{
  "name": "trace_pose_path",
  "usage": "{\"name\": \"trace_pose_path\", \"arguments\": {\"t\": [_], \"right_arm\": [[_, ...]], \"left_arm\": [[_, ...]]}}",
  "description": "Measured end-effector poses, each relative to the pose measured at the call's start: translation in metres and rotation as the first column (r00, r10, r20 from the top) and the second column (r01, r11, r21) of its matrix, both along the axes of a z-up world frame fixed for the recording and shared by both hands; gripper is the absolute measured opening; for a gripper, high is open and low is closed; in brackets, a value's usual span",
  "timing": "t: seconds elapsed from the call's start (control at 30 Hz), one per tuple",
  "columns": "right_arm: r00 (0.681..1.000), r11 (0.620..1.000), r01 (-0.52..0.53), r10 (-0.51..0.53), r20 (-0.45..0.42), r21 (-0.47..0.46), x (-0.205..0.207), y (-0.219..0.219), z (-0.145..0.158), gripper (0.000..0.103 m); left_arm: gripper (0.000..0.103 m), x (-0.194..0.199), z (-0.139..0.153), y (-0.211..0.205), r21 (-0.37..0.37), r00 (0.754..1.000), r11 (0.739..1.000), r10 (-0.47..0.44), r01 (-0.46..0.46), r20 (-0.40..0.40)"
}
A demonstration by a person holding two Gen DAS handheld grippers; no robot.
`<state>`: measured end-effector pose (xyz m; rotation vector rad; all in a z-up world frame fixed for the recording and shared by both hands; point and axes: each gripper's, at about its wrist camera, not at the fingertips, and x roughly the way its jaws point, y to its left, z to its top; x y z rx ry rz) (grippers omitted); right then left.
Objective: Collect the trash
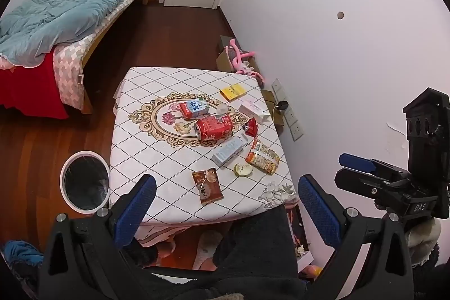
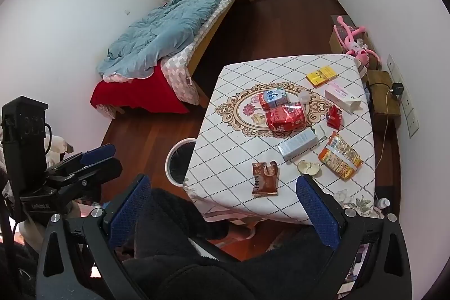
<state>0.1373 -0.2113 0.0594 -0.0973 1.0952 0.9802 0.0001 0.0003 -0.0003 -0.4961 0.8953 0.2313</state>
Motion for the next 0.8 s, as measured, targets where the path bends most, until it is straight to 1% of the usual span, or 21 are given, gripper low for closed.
{"name": "trace_pose_path", "arguments": {"t": [0.27, 0.47, 0.5, 0.63, 0.8], "right_arm": [[1.0, 1.0, -0.002, 0.002, -0.006, -0.006, 0.002, -0.003, 0.001, 0.103], [1.0, 1.0, -0.013, 0.013, -0.001, -0.006, 0.0, -0.003, -0.004, 0.103], [1.0, 1.0, -0.02, 0.02, 0.004, -0.018, -0.004, 0.005, 0.001, 0.103], [1.0, 1.0, -0.023, 0.023, 0.001, -0.018, -0.005, 0.007, 0.0, 0.103], [1.0, 0.999, -0.025, 0.026, 0.004, -0.02, -0.006, 0.009, 0.001, 0.103]], "left_arm": [[0.103, -0.001, 0.0, 0.0, -0.006, 1.0, 1.0, 0.001, -0.001, 0.007], [0.103, 0.001, -0.004, -0.003, -0.003, 1.0, 1.0, 0.005, -0.005, 0.007], [0.103, 0.0, -0.003, -0.003, -0.004, 1.0, 1.0, 0.004, -0.004, 0.008], [0.103, 0.0, -0.006, -0.002, -0.004, 1.0, 1.0, 0.006, -0.006, 0.009], [0.103, -0.002, -0.002, -0.003, -0.008, 1.0, 1.0, 0.005, -0.005, 0.014]]}}
